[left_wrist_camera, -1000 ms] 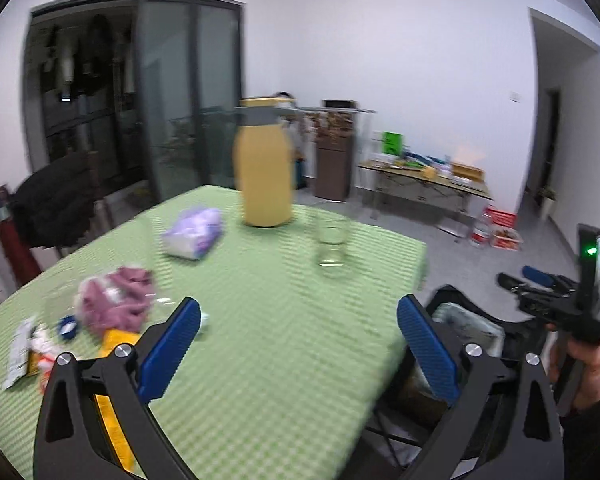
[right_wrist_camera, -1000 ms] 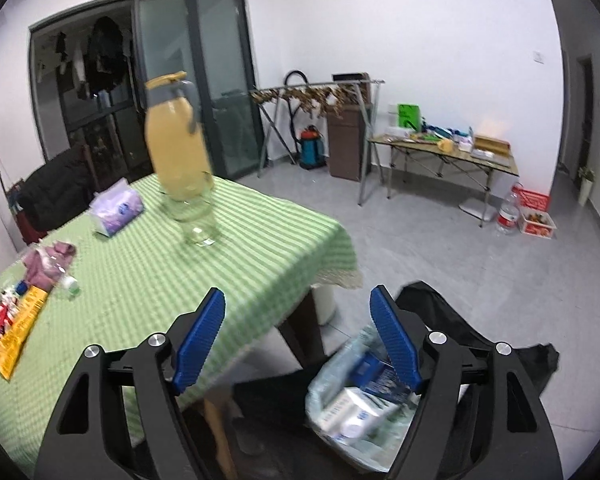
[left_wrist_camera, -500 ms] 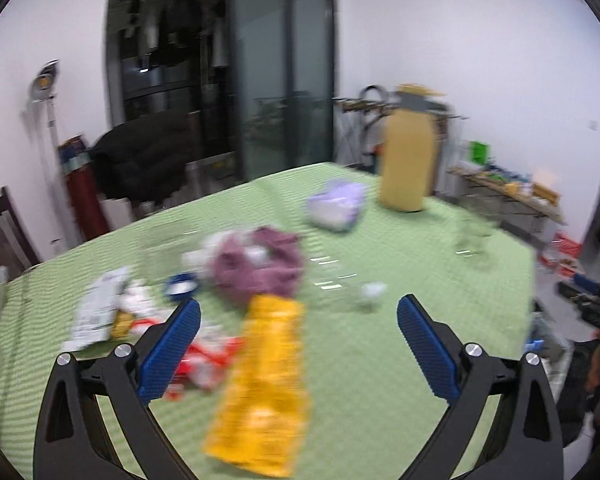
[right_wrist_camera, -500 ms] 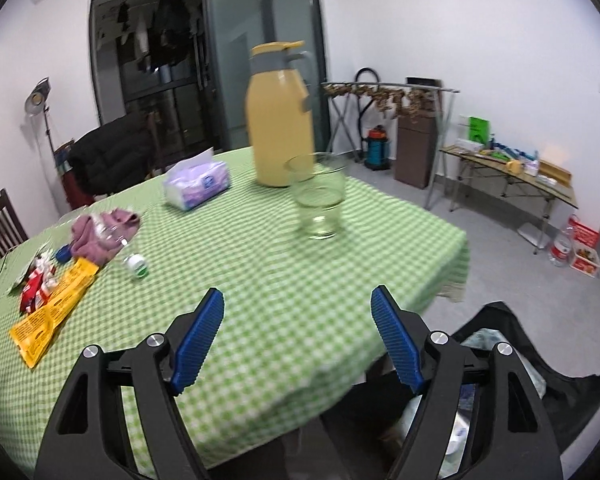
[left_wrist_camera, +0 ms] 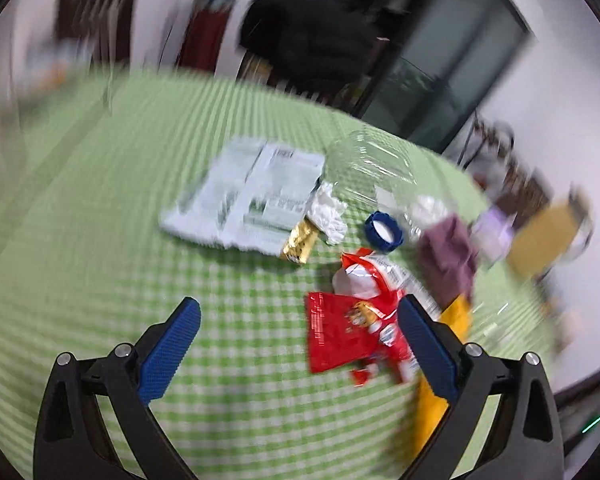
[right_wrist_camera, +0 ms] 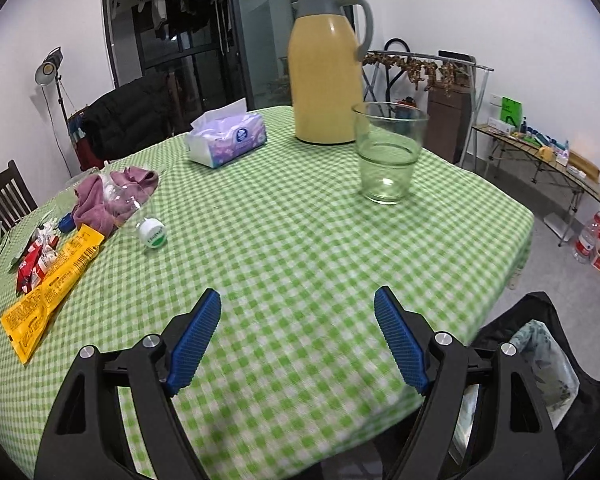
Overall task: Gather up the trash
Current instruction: 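Grasp the white printed wrapper with the left tool while the right tool grasps the pink cloth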
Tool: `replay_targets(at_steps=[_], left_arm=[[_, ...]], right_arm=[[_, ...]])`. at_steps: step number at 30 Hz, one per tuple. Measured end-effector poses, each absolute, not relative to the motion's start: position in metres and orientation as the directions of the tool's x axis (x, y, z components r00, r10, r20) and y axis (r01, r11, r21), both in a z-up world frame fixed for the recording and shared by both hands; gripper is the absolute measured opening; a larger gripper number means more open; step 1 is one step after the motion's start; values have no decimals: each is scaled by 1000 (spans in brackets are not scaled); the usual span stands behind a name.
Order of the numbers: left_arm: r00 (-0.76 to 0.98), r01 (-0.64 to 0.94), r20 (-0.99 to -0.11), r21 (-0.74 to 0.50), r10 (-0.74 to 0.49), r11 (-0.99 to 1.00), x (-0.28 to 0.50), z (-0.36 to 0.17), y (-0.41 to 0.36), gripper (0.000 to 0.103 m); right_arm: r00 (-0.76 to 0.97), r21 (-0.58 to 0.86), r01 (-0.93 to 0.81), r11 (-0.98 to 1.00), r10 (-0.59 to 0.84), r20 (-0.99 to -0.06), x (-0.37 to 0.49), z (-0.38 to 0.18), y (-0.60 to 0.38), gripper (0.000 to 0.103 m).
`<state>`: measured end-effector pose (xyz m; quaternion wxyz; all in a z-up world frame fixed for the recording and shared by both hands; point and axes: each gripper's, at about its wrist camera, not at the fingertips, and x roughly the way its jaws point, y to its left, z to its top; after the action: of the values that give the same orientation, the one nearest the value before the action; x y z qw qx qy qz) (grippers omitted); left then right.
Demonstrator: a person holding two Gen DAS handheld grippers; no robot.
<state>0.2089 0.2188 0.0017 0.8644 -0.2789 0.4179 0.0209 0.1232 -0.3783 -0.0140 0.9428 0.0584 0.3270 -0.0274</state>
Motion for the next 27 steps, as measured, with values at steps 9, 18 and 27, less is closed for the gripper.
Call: replay_targets(at_steps=[9,18,27], left_arm=[[631,-531,-746,-616,-215,582,240,-38,244,73],[689,-606,-685,-724,-237,331,256,-70,253,51],[747,-544,-590,-807,-305,229,244,-87,274,2]], right_arm=[[773,76,57,995,5,-634,139,-17,-360,76],[765,47,26,999,10,-644,149,-15,-343,76],[757,50,-49,998,70,-649,171,-17,-306,76]])
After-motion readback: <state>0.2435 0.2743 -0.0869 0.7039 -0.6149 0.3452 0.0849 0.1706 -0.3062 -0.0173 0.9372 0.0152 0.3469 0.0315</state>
